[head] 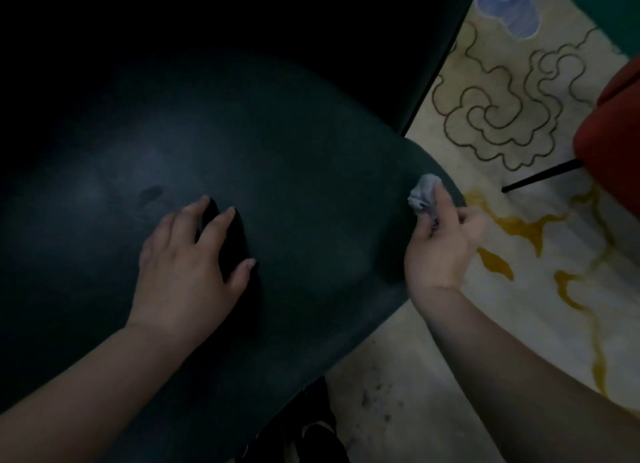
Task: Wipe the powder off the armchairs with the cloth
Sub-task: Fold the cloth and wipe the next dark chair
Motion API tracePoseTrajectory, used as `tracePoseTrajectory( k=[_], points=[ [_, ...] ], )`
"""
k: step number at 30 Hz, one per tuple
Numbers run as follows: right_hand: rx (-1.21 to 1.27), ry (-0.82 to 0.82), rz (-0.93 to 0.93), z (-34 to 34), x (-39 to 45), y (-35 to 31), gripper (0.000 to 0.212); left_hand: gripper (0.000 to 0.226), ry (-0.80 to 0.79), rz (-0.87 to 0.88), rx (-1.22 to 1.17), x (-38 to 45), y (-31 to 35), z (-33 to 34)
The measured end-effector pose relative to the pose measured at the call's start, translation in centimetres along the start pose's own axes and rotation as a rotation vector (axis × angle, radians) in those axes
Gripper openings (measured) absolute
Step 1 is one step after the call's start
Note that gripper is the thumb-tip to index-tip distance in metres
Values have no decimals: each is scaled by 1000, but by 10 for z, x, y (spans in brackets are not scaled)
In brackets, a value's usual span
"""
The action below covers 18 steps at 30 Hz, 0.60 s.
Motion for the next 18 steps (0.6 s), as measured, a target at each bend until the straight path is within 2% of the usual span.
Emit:
tracePoseTrajectory(
  k=[3, 5, 9, 11, 18],
  points=[
    [24, -201, -258, 20, -10, -47, 43, 70, 5, -7, -4, 4, 1, -1],
    [16, -202, -360, 29, -4, -66, 46, 70, -3, -7, -3, 7, 2, -1],
    [83, -82, -35, 43, 40, -61, 43, 69, -10, -5, 1, 15, -2, -3],
    [90, -104, 86, 54, 55, -61, 42, 69, -7, -18, -9, 20, -6, -4],
    [-41, -115, 135, 71, 70, -76, 42, 66, 31, -59, -81, 24, -24, -14]
  ],
)
Point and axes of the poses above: each hand's wrist, its own x-axis towards the middle knuckle, its own z-axis out of the palm, y = z × x, the point moved 6 cm from there along x, towards the middle knuckle, and after that the axes turned 4 degrees about -x, right-handed, at the moved point
